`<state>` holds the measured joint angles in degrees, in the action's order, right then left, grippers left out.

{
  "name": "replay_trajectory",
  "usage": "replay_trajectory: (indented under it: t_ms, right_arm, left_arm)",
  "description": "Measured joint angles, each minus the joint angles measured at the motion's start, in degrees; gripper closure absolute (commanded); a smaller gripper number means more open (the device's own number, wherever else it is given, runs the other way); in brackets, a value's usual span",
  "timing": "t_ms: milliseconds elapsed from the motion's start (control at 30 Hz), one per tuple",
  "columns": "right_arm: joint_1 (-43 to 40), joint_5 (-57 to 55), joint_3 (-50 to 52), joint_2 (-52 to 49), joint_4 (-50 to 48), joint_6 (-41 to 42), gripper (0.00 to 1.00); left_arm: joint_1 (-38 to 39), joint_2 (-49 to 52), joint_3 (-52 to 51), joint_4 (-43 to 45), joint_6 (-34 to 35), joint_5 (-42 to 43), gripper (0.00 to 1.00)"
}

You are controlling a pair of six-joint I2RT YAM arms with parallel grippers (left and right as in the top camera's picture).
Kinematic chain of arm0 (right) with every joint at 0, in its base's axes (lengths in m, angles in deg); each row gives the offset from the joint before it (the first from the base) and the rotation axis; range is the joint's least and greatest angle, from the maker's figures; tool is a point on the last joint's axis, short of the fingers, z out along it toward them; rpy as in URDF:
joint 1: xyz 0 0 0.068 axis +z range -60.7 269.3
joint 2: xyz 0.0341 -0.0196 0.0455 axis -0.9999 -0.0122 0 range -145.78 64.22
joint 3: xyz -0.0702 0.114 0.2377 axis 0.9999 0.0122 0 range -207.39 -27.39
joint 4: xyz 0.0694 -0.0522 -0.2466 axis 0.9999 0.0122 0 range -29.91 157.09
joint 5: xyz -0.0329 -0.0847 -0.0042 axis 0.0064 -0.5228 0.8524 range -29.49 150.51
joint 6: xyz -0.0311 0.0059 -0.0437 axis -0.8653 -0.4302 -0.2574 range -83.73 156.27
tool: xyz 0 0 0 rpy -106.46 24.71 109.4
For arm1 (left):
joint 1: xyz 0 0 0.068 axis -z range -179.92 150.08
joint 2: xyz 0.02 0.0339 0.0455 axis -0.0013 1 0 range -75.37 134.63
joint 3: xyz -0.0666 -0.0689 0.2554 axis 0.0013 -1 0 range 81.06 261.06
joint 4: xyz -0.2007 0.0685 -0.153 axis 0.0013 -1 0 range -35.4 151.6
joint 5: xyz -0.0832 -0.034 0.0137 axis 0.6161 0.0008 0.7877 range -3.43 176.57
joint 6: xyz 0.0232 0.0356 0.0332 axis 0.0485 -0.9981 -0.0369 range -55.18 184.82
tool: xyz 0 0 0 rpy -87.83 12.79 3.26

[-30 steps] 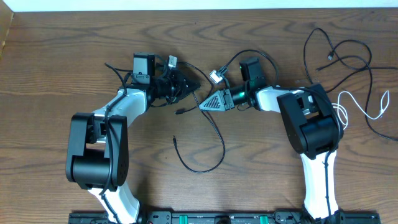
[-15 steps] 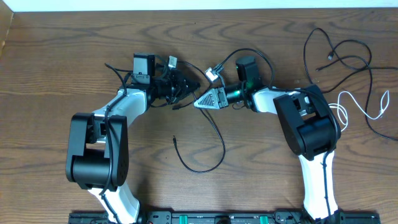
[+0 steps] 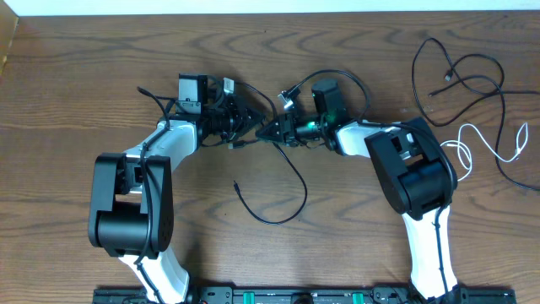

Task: Untangle cables
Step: 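Carry the black cable to the upper right with the right gripper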

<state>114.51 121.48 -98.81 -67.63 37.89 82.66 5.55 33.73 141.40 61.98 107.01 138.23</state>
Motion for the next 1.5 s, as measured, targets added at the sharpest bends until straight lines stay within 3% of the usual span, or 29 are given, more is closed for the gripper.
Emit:
replay_trajectory:
  t_ms: [100, 167, 200, 300, 367, 533, 633, 800, 967, 1133, 1300, 1500]
  right_arm:
    - [1.1, -3.4, 0.0, 0.0, -0.2, 1.8, 0.77]
    - [1.7, -4.9, 0.0, 0.0, 0.0, 2.6, 0.99]
    - [2.2, -5.6, 0.0, 0.0, 0.3, 2.6, 0.99]
    - [3.1, -7.2, 0.0, 0.0, 0.9, 2.8, 0.99]
    - [3.2, -8.3, 0.0, 0.0, 2.0, 2.8, 0.99]
    - [1.9, -8.6, 0.0, 0.2, 3.2, 2.7, 0.99]
    - [1.0, -8.9, 0.0, 1.0, 7.0, 1.5, 0.99]
    - [-0.2, -13.0, 0.4, 6.0, 21.0, -5.9, 0.99]
    - [-1.1, -17.4, 0.6, 18.3, 32.3, -17.9, 0.99]
    - [-3.8, -21.8, 0.5, 30.9, 39.3, -25.7, 0.99]
    - [-6.2, -27.9, 0.5, 34.5, 45.4, -31.0, 0.99]
    - [-8.7, -44.3, 0.5, 34.8, 55.0, -36.6, 0.99]
  left_arm:
    - [-0.2, 0.2, 0.0, 0.0, 0.0, -1.2, 0.92]
    - [-0.3, 0.3, 0.0, 0.0, 0.0, -1.9, 0.92]
    - [-0.3, 0.4, 0.0, 0.0, 0.0, -2.3, 0.91]
    - [-0.2, 0.4, 0.0, 0.0, -0.2, -2.2, 0.69]
    - [-0.2, 0.4, 0.0, 0.6, -0.5, -0.8, 0.47]
    - [-0.9, -0.2, 0.0, 2.4, -1.6, 5.6, 0.24]
    - [-2.7, -1.9, 0.0, 1.8, -2.2, 6.3, 0.23]
    - [-6.1, -7.4, 0.0, -4.9, -3.2, 0.1, 0.23]
    - [-6.6, -8.8, 0.0, -13.4, -3.5, -9.6, 0.23]
    - [-6.5, -8.7, 0.0, -16.7, -3.9, -14.1, 0.23]
    - [-6.5, -8.7, 0.0, -18.4, -4.7, -15.6, 0.23]
    - [-6.4, -8.7, 0.0, -19.6, -5.0, -16.1, 0.23]
